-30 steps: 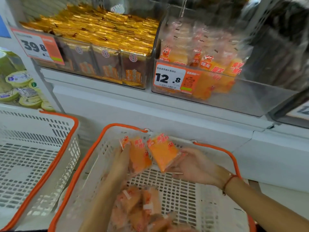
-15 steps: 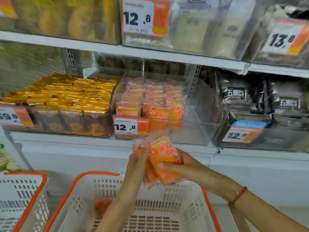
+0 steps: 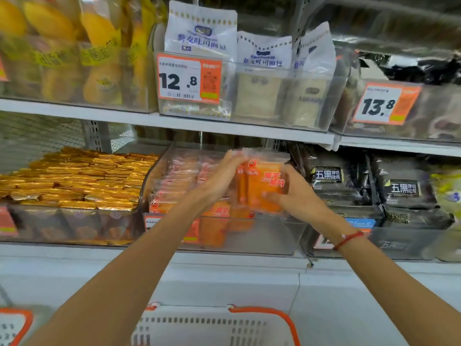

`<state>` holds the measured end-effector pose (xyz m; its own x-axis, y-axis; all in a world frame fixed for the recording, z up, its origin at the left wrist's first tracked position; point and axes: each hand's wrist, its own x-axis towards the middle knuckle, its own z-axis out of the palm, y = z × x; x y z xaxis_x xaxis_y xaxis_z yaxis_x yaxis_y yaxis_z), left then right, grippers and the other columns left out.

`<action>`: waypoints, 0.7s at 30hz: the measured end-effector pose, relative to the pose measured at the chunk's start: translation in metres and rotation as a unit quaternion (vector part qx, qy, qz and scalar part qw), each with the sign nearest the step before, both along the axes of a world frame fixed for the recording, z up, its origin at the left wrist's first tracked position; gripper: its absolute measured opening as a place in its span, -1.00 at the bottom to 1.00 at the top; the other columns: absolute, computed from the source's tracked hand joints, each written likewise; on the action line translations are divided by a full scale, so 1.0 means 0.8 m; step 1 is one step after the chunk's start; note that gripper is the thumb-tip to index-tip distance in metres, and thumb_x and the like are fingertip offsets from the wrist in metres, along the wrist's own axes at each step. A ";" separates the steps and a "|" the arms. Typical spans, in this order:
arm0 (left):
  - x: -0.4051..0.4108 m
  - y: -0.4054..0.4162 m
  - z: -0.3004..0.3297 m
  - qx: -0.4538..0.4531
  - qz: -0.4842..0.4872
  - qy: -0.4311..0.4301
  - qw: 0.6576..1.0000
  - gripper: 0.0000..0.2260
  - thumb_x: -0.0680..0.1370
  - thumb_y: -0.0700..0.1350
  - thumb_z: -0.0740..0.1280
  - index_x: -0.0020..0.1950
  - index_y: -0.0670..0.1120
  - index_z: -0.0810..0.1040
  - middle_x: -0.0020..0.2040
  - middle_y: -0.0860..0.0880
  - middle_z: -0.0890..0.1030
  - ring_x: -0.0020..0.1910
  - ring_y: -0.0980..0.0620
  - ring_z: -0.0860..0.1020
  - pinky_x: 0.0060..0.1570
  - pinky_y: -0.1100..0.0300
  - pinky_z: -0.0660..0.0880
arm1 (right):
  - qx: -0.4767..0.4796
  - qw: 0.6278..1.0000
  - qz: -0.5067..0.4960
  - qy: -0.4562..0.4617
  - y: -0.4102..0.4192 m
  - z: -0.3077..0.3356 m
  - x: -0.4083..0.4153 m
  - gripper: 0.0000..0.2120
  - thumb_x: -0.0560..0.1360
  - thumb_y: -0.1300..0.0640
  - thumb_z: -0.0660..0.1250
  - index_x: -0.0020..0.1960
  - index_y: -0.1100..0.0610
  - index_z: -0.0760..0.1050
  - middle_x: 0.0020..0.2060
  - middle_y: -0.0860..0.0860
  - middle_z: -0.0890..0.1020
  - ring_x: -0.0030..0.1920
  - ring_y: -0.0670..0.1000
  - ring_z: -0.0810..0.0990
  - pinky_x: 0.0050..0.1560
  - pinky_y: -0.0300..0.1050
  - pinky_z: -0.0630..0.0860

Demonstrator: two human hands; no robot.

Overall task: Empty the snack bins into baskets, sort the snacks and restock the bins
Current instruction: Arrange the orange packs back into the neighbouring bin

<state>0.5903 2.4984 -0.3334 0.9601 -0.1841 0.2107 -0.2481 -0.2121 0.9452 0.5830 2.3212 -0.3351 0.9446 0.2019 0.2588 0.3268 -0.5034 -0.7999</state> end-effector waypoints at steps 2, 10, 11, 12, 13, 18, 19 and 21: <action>0.009 0.005 -0.005 0.074 -0.008 -0.003 0.997 -0.57 0.64 0.18 0.11 0.45 0.03 0.29 0.44 0.00 0.34 0.35 0.06 0.33 0.22 0.15 0.23 | -0.011 0.999 -0.016 0.040 0.001 -0.010 0.015 -0.57 0.42 0.34 0.45 0.15 0.05 0.34 0.07 0.02 0.58 0.10 0.03 0.59 -0.05 -0.21 0.56; 0.032 0.021 -0.040 0.313 0.031 -0.090 0.945 -0.76 0.66 -0.07 0.18 0.27 -0.01 0.55 0.19 -0.04 0.60 0.12 -0.01 0.54 0.18 0.06 0.46 | -0.135 0.987 -0.001 0.083 -0.011 -0.041 0.033 -0.76 0.48 0.19 0.43 0.10 0.17 0.47 -0.05 0.09 0.56 0.09 0.10 0.54 0.13 0.04 0.52; 0.032 0.023 -0.042 0.345 0.039 -0.100 0.932 -0.75 0.65 -0.07 0.20 0.29 0.01 0.55 0.21 -0.03 0.60 0.13 0.00 0.53 0.23 0.06 0.43 | -0.100 0.993 -0.010 0.068 -0.014 -0.044 0.032 -0.66 0.43 0.22 0.47 0.15 0.11 0.47 -0.02 0.12 0.59 0.06 0.13 0.58 0.10 0.11 0.55; 0.032 0.024 -0.043 0.373 0.046 -0.109 0.920 -0.74 0.65 -0.06 0.22 0.31 0.03 0.53 0.22 -0.02 0.60 0.16 0.01 0.52 0.29 0.06 0.37 | -0.067 0.996 -0.013 0.056 -0.017 -0.046 0.030 -0.62 0.39 0.24 0.51 0.14 0.04 0.47 -0.02 0.11 0.62 0.02 0.13 0.62 0.05 0.12 0.58; 0.032 0.025 -0.043 0.398 0.049 -0.122 0.908 -0.73 0.64 -0.06 0.24 0.34 0.05 0.52 0.25 -0.01 0.59 0.21 0.00 0.51 0.37 0.03 0.30 | -0.036 0.998 -0.006 0.052 -0.019 -0.047 0.029 -0.62 0.38 0.25 0.52 0.10 0.00 0.48 -0.03 0.09 0.65 -0.02 0.12 0.64 0.01 0.10 0.60; 0.035 0.040 -0.029 0.435 0.024 -0.185 0.881 -0.66 0.57 -0.27 0.30 0.23 0.09 0.60 0.25 0.05 0.60 0.24 0.04 0.53 0.30 -0.03 0.41 | -0.072 0.997 0.016 0.008 0.000 -0.051 0.028 -0.71 0.36 0.29 0.52 0.01 0.08 0.54 -0.13 0.00 0.65 -0.09 -0.01 0.64 0.00 -0.12 0.56; 0.035 0.043 -0.024 0.422 0.011 -0.189 0.887 -0.69 0.58 -0.28 0.29 0.22 0.05 0.62 0.25 0.04 0.60 0.22 0.07 0.53 0.26 0.07 0.44 | -0.113 0.994 -0.005 -0.008 0.007 -0.048 0.025 -0.72 0.36 0.23 0.53 0.01 0.08 0.53 -0.15 -0.06 0.61 -0.09 -0.04 0.61 0.01 -0.14 0.53; 0.034 0.047 -0.015 0.416 -0.021 -0.195 0.888 -0.73 0.59 -0.27 0.29 0.20 0.00 0.64 0.21 0.05 0.61 0.12 0.16 0.51 0.15 0.23 0.44 | -0.198 0.978 -0.056 -0.037 0.016 -0.043 0.023 -0.63 0.36 0.11 0.53 0.08 0.06 0.45 -0.05 -0.06 0.50 0.01 0.02 0.56 0.05 -0.09 0.49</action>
